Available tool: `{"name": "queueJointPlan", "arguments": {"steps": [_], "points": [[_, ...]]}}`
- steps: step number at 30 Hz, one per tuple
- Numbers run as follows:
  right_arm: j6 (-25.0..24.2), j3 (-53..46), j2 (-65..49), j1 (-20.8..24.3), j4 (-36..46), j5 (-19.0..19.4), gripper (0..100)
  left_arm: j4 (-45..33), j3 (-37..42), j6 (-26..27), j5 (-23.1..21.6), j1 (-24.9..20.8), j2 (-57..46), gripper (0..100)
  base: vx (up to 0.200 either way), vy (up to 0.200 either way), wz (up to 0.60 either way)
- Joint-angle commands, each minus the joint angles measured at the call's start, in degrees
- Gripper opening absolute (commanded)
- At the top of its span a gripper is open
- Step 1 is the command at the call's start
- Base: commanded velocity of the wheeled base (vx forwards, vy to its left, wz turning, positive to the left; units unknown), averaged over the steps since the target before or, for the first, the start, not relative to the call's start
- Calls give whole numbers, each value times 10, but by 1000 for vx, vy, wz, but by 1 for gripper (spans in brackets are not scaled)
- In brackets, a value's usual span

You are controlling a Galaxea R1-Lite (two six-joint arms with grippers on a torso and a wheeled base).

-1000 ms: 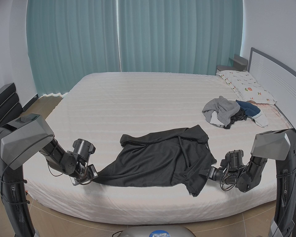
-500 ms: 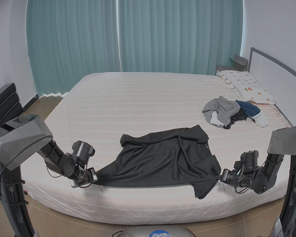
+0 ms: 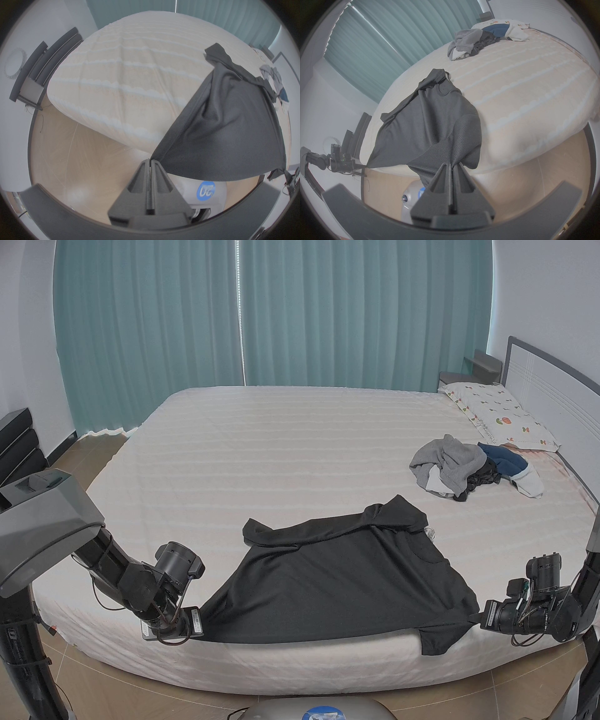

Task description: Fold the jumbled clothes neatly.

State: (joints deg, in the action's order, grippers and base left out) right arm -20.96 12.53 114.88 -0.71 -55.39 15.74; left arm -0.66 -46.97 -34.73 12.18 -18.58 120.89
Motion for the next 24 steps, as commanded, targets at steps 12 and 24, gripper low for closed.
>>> {"name": "queueJointPlan", "arguments": {"steps": [12, 24], "points": [[13, 39, 3, 18, 43, -33, 100, -12, -6, -3, -3, -25, 7, 100, 0, 0, 0], [-140, 115, 11, 19, 35, -27, 100, 14, -42, -46, -31, -19, 2, 100, 0, 0, 0]]}}
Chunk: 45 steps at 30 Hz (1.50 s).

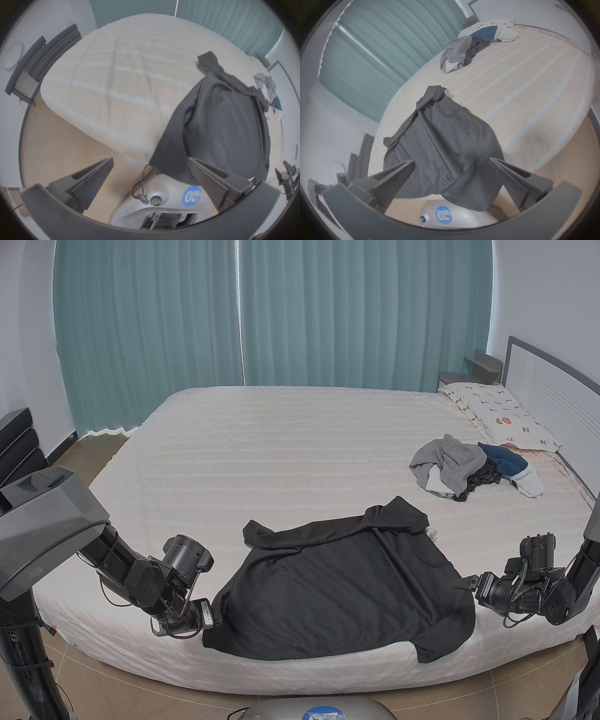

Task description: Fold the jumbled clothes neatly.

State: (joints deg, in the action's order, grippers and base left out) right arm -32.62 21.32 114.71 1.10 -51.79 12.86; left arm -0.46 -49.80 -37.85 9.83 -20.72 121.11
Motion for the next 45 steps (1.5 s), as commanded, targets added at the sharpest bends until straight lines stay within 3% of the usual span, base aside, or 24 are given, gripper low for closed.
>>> {"name": "queueJointPlan", "arguments": {"steps": [1, 8, 10, 11, 17, 23, 27, 45], "points": [[-59, 38, 39, 2, -6, 10, 100, 40, -14, -31, -28, 3, -1, 100, 0, 0, 0], [-184, 51, 111, 4, -101, 44, 100, 65, -34, -78, -38, 3, 4, 100, 0, 0, 0], [-184, 51, 111, 4, -101, 44, 100, 65, -34, -78, -38, 3, 4, 100, 0, 0, 0], [-219, 47, 138, 14, -155, 40, 100, 65, -46, -100, -43, 4, 5, 100, 0, 0, 0], [-227, 21, 156, 12, -235, 44, 100, 66, -52, -108, -53, 4, 9, 100, 0, 0, 0], [-270, 20, 149, 10, -243, 45, 100, 71, -58, -122, -55, 7, 7, 100, 67, 0, 0], [-271, 19, 151, 10, -251, 45, 100, 72, -55, -126, -65, 2, 7, 100, 200, 0, 0], [-272, 19, 153, 10, -256, 45, 100, 72, -57, -131, -72, -2, 11, 100, 0, -33, 0]]}}
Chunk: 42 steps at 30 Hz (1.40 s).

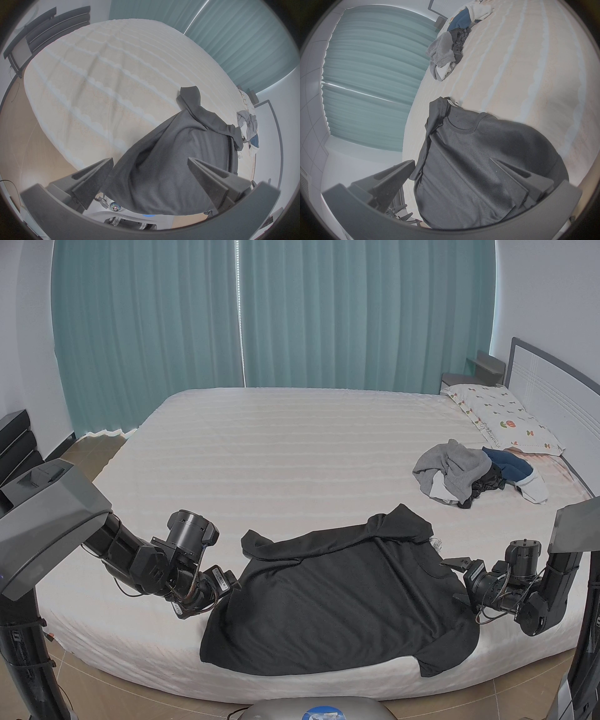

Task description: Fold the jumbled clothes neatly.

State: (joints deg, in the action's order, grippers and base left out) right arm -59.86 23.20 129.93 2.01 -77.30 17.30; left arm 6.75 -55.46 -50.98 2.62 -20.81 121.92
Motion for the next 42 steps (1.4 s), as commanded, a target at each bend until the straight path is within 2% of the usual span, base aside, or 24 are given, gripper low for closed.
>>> {"name": "queueJointPlan", "arguments": {"steps": [1, 6, 15, 18, 24, 29, 36, 42], "points": [[0, 0, 2, 0, 0, -1, 100, 1, 0, -1, 0, -1, 2, 100, 0, -200, 0], [0, 0, 2, 1, 0, -1, 100, 1, -2, -2, -8, -1, 3, 100, 0, -200, 0], [0, 0, 2, 1, 0, -1, 100, 2, -24, -38, -17, 3, 7, 100, 0, 0, 0], [0, -1, 2, 1, 0, -1, 100, 2, -27, -39, -23, 8, 5, 100, 0, 0, 0], [1, -2, 2, 1, -1, -1, 100, 2, -26, -38, -24, 10, 6, 100, 200, 0, 0], [2, -2, 2, 2, -1, -1, 100, 18, -30, -37, -23, 16, 10, 100, 0, 0, 0], [2, -3, 2, 2, 0, -1, 100, 38, -70, -33, -15, 26, 54, 100, 0, 0, 0], [3, -3, 3, 3, 0, -2, 100, 39, -136, -25, -15, 42, 102, 100, 0, 0, 0]]}}
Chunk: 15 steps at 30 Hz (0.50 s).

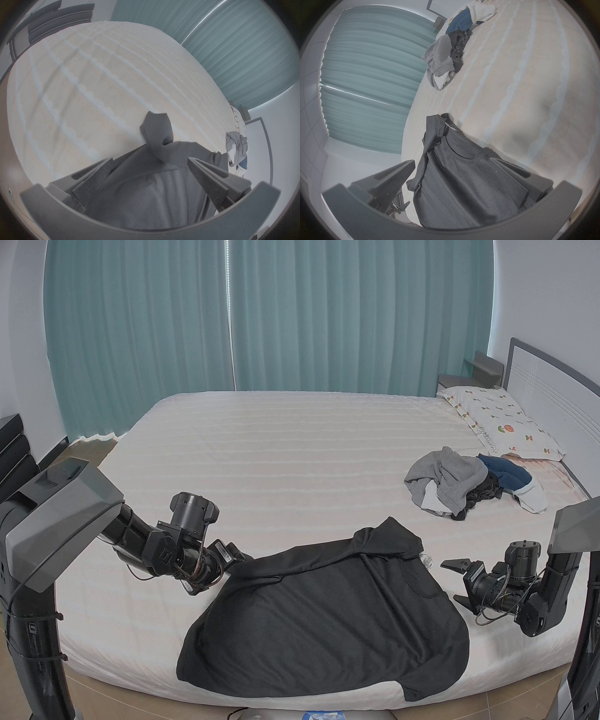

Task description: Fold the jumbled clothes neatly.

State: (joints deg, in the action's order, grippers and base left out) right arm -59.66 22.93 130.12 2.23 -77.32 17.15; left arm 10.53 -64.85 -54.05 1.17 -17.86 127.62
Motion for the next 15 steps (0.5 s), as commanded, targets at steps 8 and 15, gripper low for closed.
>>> {"name": "queueJointPlan", "arguments": {"steps": [8, 15], "points": [[1, 0, 1, 1, 0, 0, 100, -2, -158, 46, 1, 20, 138, 100, 0, 0, 0], [0, 1, 1, 1, 0, 0, 100, -2, -212, 54, 1, 24, 179, 100, 0, 0, 0]]}}
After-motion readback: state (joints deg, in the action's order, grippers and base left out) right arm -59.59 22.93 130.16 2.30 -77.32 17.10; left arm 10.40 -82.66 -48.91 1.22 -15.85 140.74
